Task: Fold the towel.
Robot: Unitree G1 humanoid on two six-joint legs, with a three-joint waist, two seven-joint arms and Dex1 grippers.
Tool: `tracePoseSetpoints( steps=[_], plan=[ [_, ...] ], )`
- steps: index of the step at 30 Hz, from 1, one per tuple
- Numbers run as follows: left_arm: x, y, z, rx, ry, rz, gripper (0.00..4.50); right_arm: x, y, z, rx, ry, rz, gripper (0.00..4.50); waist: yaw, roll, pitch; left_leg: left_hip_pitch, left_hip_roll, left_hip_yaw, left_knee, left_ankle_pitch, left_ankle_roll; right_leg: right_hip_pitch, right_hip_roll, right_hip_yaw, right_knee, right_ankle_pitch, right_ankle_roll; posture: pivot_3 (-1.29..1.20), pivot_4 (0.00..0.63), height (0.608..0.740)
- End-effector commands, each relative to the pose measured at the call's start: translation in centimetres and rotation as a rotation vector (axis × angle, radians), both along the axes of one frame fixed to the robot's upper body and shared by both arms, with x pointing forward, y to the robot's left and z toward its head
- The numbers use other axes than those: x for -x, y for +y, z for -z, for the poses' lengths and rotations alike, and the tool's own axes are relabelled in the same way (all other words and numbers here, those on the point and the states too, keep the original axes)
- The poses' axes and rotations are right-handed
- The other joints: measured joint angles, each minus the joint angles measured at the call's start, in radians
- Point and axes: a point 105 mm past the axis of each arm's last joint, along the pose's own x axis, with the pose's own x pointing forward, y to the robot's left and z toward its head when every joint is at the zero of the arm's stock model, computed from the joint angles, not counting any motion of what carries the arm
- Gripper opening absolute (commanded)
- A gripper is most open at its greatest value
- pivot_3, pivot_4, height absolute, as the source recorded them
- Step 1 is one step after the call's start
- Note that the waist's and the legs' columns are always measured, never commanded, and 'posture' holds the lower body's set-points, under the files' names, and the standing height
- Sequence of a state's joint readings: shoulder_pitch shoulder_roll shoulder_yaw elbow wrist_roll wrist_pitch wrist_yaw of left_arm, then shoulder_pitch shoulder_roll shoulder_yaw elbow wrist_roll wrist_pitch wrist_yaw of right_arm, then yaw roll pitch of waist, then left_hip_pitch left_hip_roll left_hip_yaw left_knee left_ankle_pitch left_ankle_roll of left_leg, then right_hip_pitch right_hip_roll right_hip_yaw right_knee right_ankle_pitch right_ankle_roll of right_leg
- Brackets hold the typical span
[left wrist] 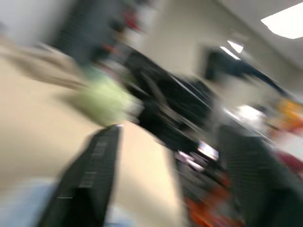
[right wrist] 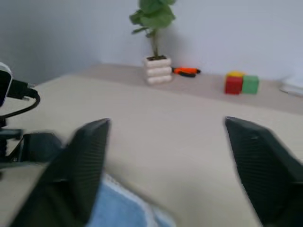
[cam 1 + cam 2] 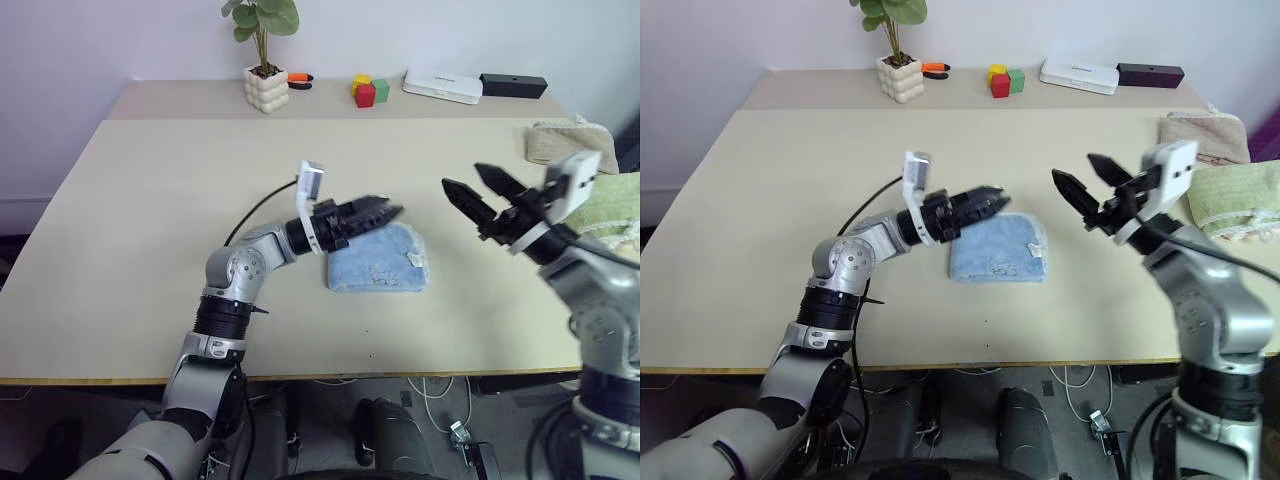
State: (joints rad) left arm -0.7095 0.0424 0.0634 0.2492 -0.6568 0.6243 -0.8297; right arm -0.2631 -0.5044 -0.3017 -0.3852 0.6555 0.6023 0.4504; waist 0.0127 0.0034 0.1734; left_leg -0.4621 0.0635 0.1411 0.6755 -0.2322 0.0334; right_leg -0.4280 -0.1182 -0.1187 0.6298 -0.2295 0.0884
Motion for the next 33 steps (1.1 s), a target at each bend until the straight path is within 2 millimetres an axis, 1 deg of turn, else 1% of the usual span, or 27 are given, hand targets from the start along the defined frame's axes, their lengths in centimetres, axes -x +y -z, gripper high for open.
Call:
tracePoseSetpoints(
  steps=[1, 2, 3, 4, 6, 7, 9, 10, 12, 13, 15, 17, 20, 23, 26, 29, 33],
  plan=[
    [-0.7, 0.3, -0.2, 0.042, 0.000, -0.130, 1.17, -0.4, 1.4, -1.3, -0.111, -0.069, 0.144, 1.59, -0.001, 0.000, 0.000, 0.000, 0.000, 0.000, 0.000, 0.000, 0.000, 0.000, 0.000, 0.000, 0.000, 0.000, 0.000, 0.00, 0.150, 0.740],
    [-0.7, -0.1, 0.1, 0.045, 0.013, -0.139, 0.58, -0.7, 2.2, -1.1, -0.140, -0.060, 0.166, 1.02, -0.001, 0.000, 0.000, 0.000, 0.000, 0.000, 0.001, 0.000, 0.000, 0.000, 0.000, 0.000, 0.001, 0.000, 0.000, 0.00, 0.150, 0.740],
    [-0.6, -0.3, 0.2, 0.045, 0.021, -0.145, 0.08, -0.8, 2.7, -0.9, -0.151, -0.054, 0.178, 0.52, 0.001, 0.000, 0.000, 0.000, 0.000, 0.000, 0.001, 0.000, 0.000, 0.000, 0.000, 0.000, 0.001, 0.000, 0.000, 0.00, 0.150, 0.740],
    [-0.6, -0.6, 0.5, 0.036, 0.026, -0.149, 0.00, -0.8, 3.4, -0.6, -0.150, -0.049, 0.178, 0.06, 0.002, 0.000, 0.000, -0.001, 0.000, 0.000, 0.002, 0.000, 0.000, 0.000, 0.000, 0.000, 0.001, 0.000, 0.000, 0.00, 0.150, 0.740],
    [-1.2, -1.3, 1.3, 0.026, 0.068, -0.204, 0.00, -1.2, 5.4, 1.4, -0.125, 0.017, 0.181, 0.06, 0.000, 0.000, 0.000, -0.001, 0.000, -0.001, 0.004, 0.000, 0.000, 0.001, 0.000, -0.001, 0.001, 0.000, 0.000, 0.00, 0.150, 0.740],
    [-1.4, -1.8, 1.9, 0.017, 0.098, -0.221, 0.00, -1.6, 5.9, 2.4, -0.098, 0.037, 0.212, 0.06, -0.001, 0.000, 0.000, -0.001, 0.000, -0.001, 0.004, -0.001, 0.001, 0.001, 0.000, 0.000, 0.001, 0.000, 0.000, 0.00, 0.150, 0.740],
    [-1.4, -2.8, 3.3, -0.053, 0.126, -0.223, 0.00, -2.1, 6.4, 3.8, -0.108, 0.086, 0.228, 0.06, -0.001, 0.000, 0.000, -0.001, 0.000, -0.001, 0.004, -0.001, 0.001, 0.001, 0.000, 0.000, 0.001, 0.000, 0.000, 0.00, 0.150, 0.740],
    [-1.3, -3.4, 4.0, -0.104, 0.117, -0.225, 0.00, -2.4, 6.4, 4.7, -0.078, 0.111, 0.251, 0.06, -0.001, 0.000, 0.000, -0.001, 0.000, -0.001, 0.004, -0.001, 0.001, 0.001, 0.000, 0.000, 0.001, 0.000, 0.000, 0.00, 0.150, 0.740],
    [-1.0, -4.1, 4.6, -0.132, 0.114, -0.214, 0.00, -2.5, 6.9, 6.3, 0.015, 0.135, 0.246, 0.06, -0.001, 0.000, 0.000, -0.001, 0.000, 0.000, 0.004, -0.001, 0.001, 0.001, 0.000, -0.001, 0.001, 0.000, 0.000, 0.00, 0.150, 0.740],
    [-0.9, -4.2, 4.7, -0.132, 0.120, -0.211, 0.00, -2.5, 7.1, 6.7, 0.048, 0.138, 0.237, 0.06, -0.002, 0.000, 0.000, -0.001, 0.000, 0.000, 0.004, -0.001, 0.001, 0.001, 0.000, 0.000, 0.001, 0.000, 0.000, 0.00, 0.150, 0.740],
    [-1.0, -4.2, 5.5, -0.170, 0.141, -0.218, 0.00, -2.6, 6.8, 8.4, 0.032, 0.201, 0.267, 0.06, -0.003, 0.000, 0.000, -0.001, 0.000, 0.000, 0.004, -0.001, 0.001, 0.001, 0.000, 0.000, 0.001, 0.000, 0.000, 0.00, 0.150, 0.740],
    [-1.4, -3.8, 6.6, -0.205, 0.175, -0.251, 0.00, -2.9, 5.6, 9.6, 0.026, 0.242, 0.343, 0.06, -0.005, 0.001, 0.000, -0.001, 0.000, 0.000, 0.004, -0.001, 0.001, 0.001, 0.001, 0.000, 0.001, 0.000, 0.000, 0.00, 0.150, 0.740],
    [-2.0, -3.3, 7.4, -0.232, 0.195, -0.295, 0.00, -2.8, 5.4, 10.3, 0.056, 0.243, 0.351, 0.06, -0.005, 0.001, 0.000, -0.001, 0.001, 0.000, 0.004, -0.001, 0.001, 0.001, 0.001, 0.000, 0.001, 0.000, 0.000, 0.00, 0.150, 0.740],
    [-2.2, -3.0, 7.5, -0.241, 0.187, -0.315, 0.00, -2.6, 5.3, 11.2, 0.094, 0.260, 0.360, 0.06, -0.004, 0.001, 0.000, -0.001, 0.001, 0.000, 0.004, -0.001, 0.001, 0.001, 0.001, 0.000, 0.001, 0.000, 0.000, 0.00, 0.150, 0.740],
    [-2.4, -2.4, 7.6, -0.244, 0.189, -0.337, 0.00, -2.7, 4.9, 11.6, 0.100, 0.267, 0.380, 0.06, -0.004, 0.001, 0.000, -0.001, 0.001, 0.000, 0.004, -0.001, 0.001, 0.001, 0.001, 0.000, 0.001, 0.000, 0.000, 0.00, 0.150, 0.740],
    [-2.2, -1.4, 8.1, -0.254, 0.187, -0.339, 0.00, -2.8, 4.6, 11.4, 0.130, 0.241, 0.386, 0.06, -0.005, 0.001, -0.001, -0.001, 0.001, 0.000, 0.004, -0.001, 0.001, 0.001, 0.001, 0.000, 0.001, 0.000, 0.000, 0.00, 0.150, 0.740],
    [-1.4, -1.0, 7.6, -0.211, 0.174, -0.286, 0.00, -3.0, 4.3, 11.4, 0.122, 0.240, 0.394, 0.06, -0.006, 0.001, -0.001, -0.001, 0.001, 0.000, 0.004, -0.001, 0.001, 0.001, 0.001, 0.000, 0.001, 0.000, 0.000, 0.00, 0.150, 0.740]
  ],
)
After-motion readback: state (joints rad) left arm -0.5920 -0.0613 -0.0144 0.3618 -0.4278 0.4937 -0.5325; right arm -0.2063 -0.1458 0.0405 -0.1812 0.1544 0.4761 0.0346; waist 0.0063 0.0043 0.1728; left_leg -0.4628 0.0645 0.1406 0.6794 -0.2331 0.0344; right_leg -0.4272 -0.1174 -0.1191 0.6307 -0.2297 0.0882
